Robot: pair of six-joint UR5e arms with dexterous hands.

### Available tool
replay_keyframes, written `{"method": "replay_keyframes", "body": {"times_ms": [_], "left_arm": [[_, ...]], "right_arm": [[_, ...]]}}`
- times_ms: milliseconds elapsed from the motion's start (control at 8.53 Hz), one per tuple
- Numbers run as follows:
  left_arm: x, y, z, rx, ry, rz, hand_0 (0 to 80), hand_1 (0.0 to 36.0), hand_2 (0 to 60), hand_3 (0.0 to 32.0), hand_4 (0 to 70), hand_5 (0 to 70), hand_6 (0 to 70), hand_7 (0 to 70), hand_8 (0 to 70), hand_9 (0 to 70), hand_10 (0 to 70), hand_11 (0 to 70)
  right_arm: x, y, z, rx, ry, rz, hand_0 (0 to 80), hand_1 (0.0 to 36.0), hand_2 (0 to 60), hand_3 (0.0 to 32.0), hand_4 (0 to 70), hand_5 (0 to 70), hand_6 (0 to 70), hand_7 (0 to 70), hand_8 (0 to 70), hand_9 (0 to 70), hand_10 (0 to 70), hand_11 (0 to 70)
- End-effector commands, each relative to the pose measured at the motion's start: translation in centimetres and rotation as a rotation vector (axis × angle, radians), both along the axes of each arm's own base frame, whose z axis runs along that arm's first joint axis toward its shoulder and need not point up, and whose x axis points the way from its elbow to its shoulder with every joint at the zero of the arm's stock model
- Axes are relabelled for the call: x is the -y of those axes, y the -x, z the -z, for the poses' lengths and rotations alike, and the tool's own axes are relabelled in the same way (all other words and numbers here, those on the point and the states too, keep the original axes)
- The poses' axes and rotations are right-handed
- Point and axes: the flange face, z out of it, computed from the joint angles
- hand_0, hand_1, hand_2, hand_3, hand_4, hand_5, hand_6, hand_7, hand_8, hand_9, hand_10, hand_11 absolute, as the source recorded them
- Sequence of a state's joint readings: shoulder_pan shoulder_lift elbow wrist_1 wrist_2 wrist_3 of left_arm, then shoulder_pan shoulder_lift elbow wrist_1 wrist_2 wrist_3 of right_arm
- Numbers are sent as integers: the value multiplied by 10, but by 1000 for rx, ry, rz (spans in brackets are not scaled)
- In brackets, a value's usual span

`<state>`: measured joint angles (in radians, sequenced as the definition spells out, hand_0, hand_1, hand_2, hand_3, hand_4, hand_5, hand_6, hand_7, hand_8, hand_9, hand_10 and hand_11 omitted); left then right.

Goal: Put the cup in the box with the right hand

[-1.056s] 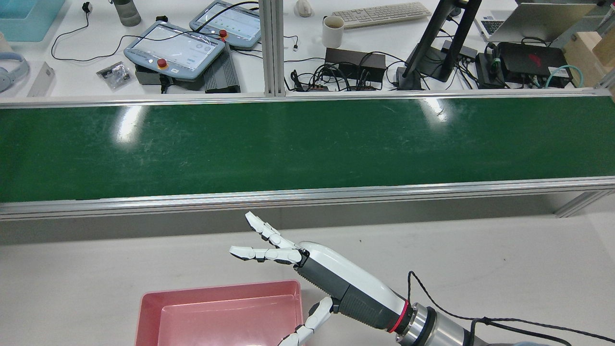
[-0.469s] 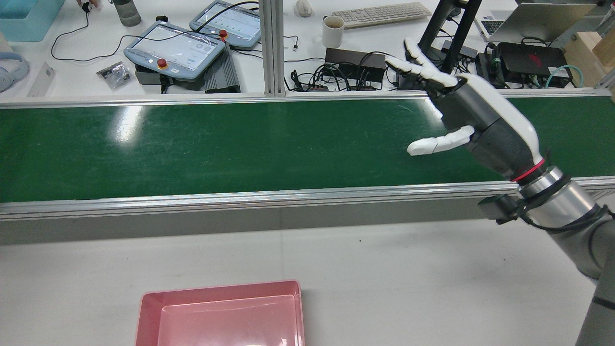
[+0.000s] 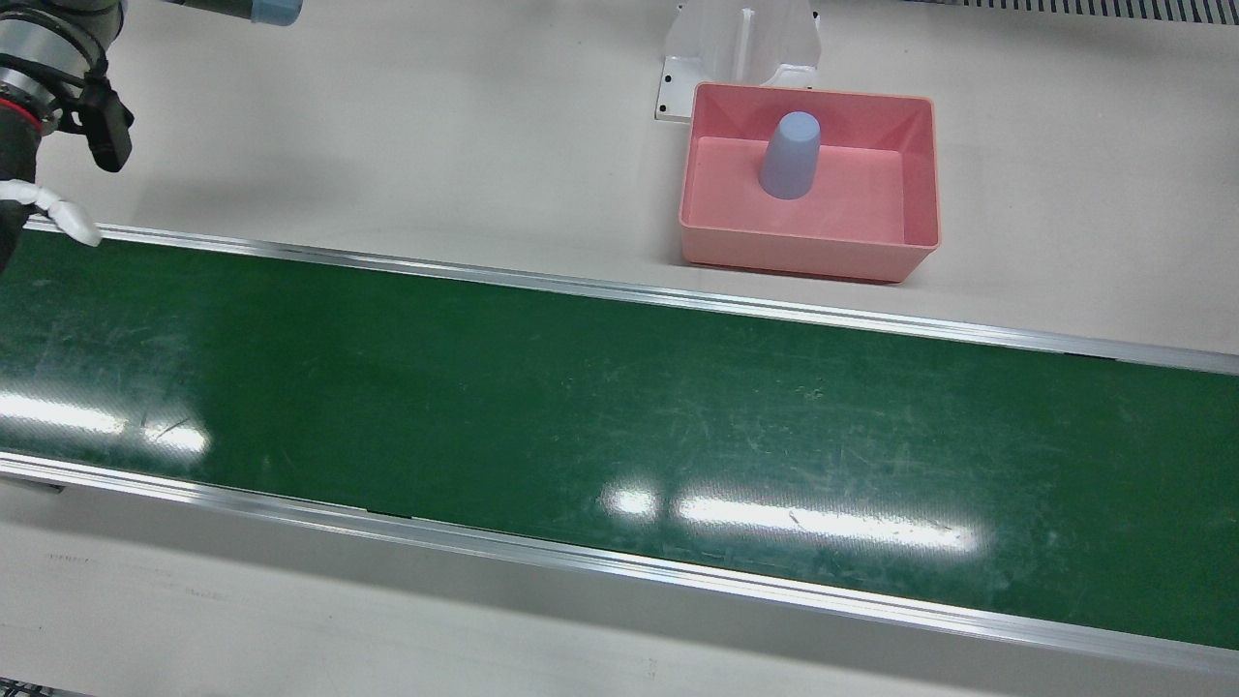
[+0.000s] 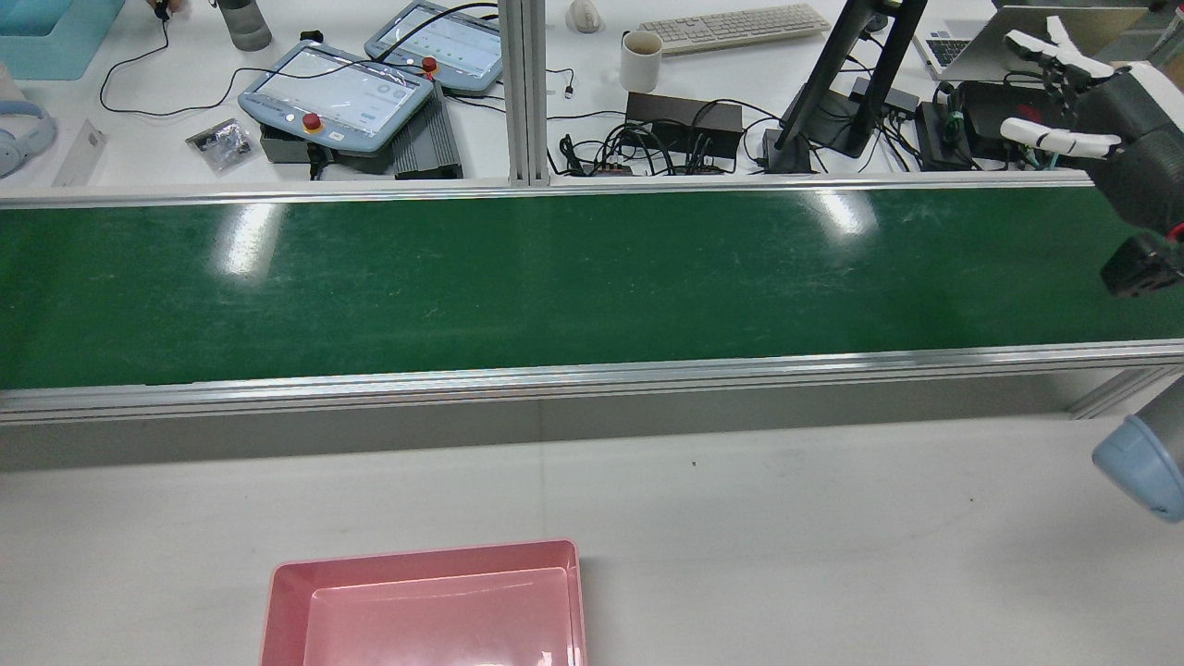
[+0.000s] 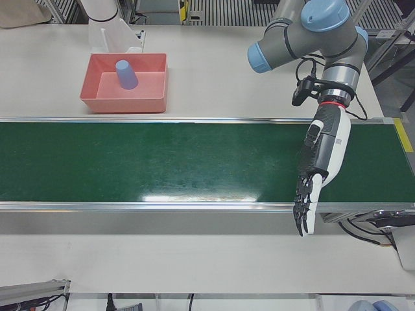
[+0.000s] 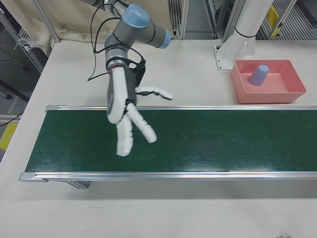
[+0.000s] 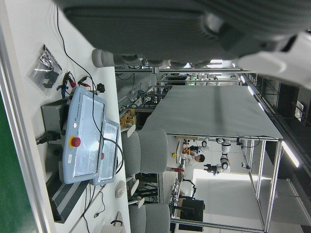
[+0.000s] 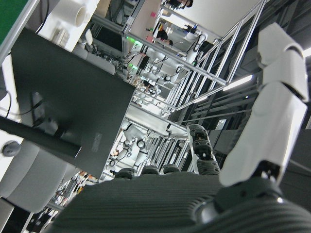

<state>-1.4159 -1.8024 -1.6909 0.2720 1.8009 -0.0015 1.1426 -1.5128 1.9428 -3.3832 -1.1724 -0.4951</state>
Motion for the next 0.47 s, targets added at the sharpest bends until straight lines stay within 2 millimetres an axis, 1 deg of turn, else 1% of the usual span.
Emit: {"method": "replay_keyframes", "body": {"times_ms": [0,117,352], "left_arm": [[0,0,0,0,0,0,0,0,0,0,0,0,0,0,0,0,0,0],[0,0,0,0,0,0,0,0,0,0,0,0,0,0,0,0,0,0],[0,0,0,0,0,0,0,0,0,0,0,0,0,0,0,0,0,0]], "right_arm": [[0,-36,-64,-1,116,-46,440,183,236,30,0,28,0,0,0,0,0,0],[0,-36,-76,18,141,-42,443,184,233,0,0,31,0,0,0,0,0,0],[-3,-40,-80,24,146,-44,454,188,226,0,0,33,0,0,0,0,0,0]]}}
